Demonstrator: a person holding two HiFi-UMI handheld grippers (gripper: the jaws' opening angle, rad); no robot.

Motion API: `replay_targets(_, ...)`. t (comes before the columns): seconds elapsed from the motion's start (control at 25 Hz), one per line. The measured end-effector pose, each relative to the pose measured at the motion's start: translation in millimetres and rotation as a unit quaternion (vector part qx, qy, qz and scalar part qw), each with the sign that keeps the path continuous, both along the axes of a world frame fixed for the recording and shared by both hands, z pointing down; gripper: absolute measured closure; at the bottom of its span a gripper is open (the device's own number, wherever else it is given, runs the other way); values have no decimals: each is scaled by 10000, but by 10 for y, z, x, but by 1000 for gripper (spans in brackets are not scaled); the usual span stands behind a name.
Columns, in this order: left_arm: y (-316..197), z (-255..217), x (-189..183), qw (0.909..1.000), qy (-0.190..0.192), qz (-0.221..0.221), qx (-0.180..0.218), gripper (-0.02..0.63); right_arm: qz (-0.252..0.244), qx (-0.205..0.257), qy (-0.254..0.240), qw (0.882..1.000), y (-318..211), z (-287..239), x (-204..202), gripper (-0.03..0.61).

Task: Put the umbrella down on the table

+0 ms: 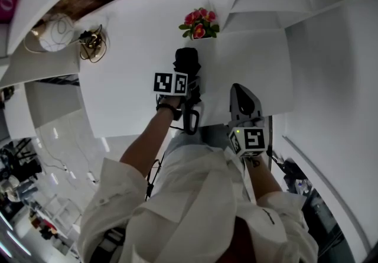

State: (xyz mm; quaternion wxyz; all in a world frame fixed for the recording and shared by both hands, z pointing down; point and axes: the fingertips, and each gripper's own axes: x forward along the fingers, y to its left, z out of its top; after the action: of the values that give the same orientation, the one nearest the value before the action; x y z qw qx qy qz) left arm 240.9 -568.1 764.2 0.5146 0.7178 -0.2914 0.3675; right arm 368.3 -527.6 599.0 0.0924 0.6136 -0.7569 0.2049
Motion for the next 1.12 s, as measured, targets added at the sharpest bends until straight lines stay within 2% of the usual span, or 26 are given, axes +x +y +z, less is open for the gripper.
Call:
replay_targets(0.64,-43,57,33,9996,-267,-87,86,301,16,23,58,10000,88,-55,-51,560)
replay_targets(0.92,-52,-41,-16,9994,-185,-170,234,298,46,85,119,9999,148,-139,-47,560)
replay_targets(1.12,-101,-246,-91,9985,-38,-261,481,298,75,197,163,9996,154,-260,-39,560)
